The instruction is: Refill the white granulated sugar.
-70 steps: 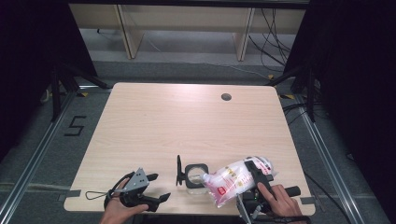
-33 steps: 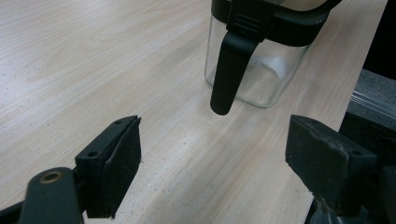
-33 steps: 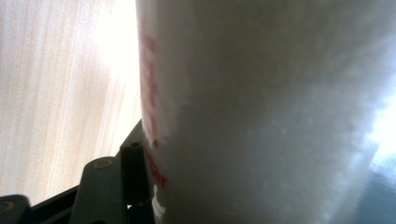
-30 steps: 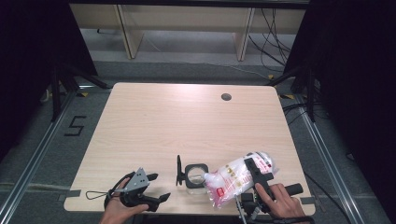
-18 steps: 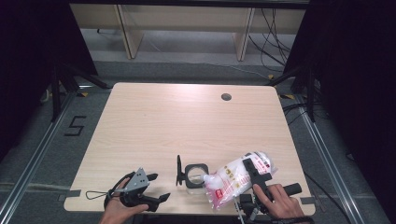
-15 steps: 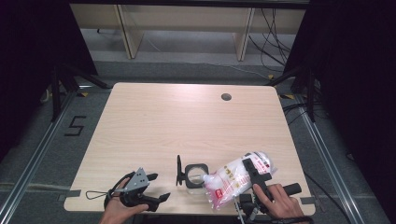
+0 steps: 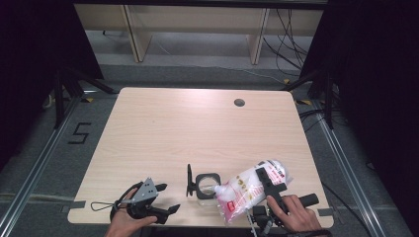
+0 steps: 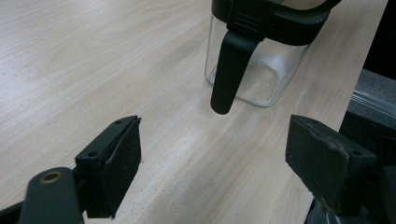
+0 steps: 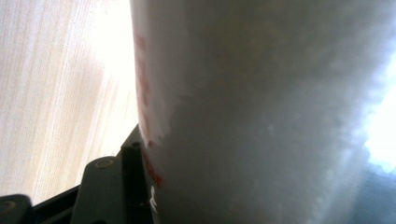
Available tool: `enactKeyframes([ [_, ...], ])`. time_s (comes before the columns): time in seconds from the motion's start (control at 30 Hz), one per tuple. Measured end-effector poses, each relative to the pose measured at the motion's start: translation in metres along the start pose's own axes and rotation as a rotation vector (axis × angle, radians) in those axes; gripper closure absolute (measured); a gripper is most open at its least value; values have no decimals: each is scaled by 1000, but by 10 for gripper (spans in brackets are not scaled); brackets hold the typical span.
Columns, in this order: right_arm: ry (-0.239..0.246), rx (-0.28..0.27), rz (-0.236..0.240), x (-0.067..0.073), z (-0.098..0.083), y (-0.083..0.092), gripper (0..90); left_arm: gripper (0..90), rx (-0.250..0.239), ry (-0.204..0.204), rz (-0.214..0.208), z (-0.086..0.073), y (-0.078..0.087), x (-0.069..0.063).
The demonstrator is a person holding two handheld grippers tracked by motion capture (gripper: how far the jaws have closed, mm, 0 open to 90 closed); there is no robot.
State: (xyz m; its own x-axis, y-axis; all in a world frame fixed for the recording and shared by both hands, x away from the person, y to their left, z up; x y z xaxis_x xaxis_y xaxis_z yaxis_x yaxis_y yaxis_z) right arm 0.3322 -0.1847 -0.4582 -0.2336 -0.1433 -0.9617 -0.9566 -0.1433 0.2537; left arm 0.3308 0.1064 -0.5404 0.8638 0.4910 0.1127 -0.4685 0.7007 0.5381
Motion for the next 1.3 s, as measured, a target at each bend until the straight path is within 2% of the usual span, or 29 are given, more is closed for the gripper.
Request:
enactKeyframes([
  [0.07, -2, 9, -2, 0, -1, 1, 391, 178, 12, 1, 2, -1, 0, 0],
  [0.1, 3, 7, -4, -1, -2, 1, 392, 178, 19, 19, 6, -2, 0, -1],
  [0.13, -17, 11, -3, 0, -3, 1, 392, 178, 6, 28, -3, -1, -1, -2],
  [0.17, 15, 7, -12, -4, -2, 0, 392, 178, 5, 14, 2, 0, 0, -1],
  [0.2, -11, 18, -10, -1, -4, 1, 392, 178, 7, 30, 0, 0, 0, -3],
  [0.23, -11, 18, -10, -1, -4, 1, 392, 178, 7, 30, 0, 0, 0, -3],
  [0.3, 3, -5, -21, -3, -2, 0, 393, 178, 9, 22, 2, -1, 0, -1],
  [0.33, 1, 5, -5, -3, -2, 1, 393, 178, 8, -2, -3, 0, 0, 0],
  [0.37, 1, 5, -5, -3, -2, 1, 393, 178, 8, -2, -3, 0, 0, 0],
  [0.4, -11, -3, -12, -3, -1, 1, 393, 178, 7, 30, -1, -1, 0, -3],
  [0.47, -5, -4, -4, -2, -1, 1, 393, 178, 2, 35, -2, 0, -1, -2],
  [0.5, -9, 1, 1, -1, -2, 1, 393, 178, 10, 7, 1, -1, 0, -1],
  [0.57, -12, 2, 1, -1, -2, 1, 393, 178, 9, -2, 0, 0, 0, 0],
  [0.6, -27, -12, -9, -2, -1, 0, 393, 178, 16, 24, 2, -2, 0, -2],
  [0.67, -37, -12, -7, -1, -1, 0, 393, 178, 12, 21, 0, -1, 0, -2],
  [0.7, -34, -2, 3, -1, -1, 1, 393, 178, 11, -5, 0, -1, 0, 0],
  [0.73, -15, 1, 3, -1, -1, 1, 393, 178, 13, 27, 6, -1, 0, -2],
  [0.8, -28, 6, -2, 0, -2, 2, 394, 178, 6, 30, -6, -1, -1, -3],
  [0.83, -28, 6, -2, 0, -2, 2, 394, 178, 6, 30, -6, -1, -1, -3],
  [0.87, -31, 5, -8, -1, -1, 2, 394, 178, -2, 3, 3, 0, -1, 0],
  [0.93, -32, 9, -6, -1, -1, 3, 394, 178, 10, 2, 0, 0, 0, 0],
  [0.97, -32, 9, -6, -1, -1, 3, 394, 178, 16, 20, 1, -1, 0, -1],
  [1.0, -9, -22, -20, -2, 2, 1, 394, 178, 25, 14, 4, -3, 0, 0],
  [1.07, -13, -17, -15, -1, 2, 0, 394, 178, 2, 39, 2, -1, -1, -2],
  [1.17, -11, -21, -18, -2, 2, 0, 394, 178, 12, 26, -4, -2, 0, -2],
  [1.2, -5, -16, -6, -2, 2, 1, 394, 178, 9, 0, -3, -1, 0, 0],
  [1.23, -9, -17, -10, 0, 1, 0, 395, 178, 9, 5, -4, -1, 0, 0],
  [1.27, -5, -19, -10, 0, 1, 0, 394, 178, -1, 41, 1, 0, -1, -2],
  [1.3, -7, -22, -16, -2, 2, 0, 394, 178, 0, 33, -2, 0, -1, -2],
])
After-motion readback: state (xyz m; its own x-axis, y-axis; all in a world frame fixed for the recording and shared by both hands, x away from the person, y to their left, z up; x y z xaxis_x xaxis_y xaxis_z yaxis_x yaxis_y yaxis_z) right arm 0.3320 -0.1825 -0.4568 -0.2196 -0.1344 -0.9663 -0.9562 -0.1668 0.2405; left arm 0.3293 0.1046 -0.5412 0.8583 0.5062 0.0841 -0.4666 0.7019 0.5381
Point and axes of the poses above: each handheld gripper's, and its own axes: y roughly backward along the jaws, z roughly out of its top, x roughly to its left, the point moved 8 cm from there along -y, roughly forward along the jaws, and after that the axes turned 12 degrees about -y, right-handed, at the moved point
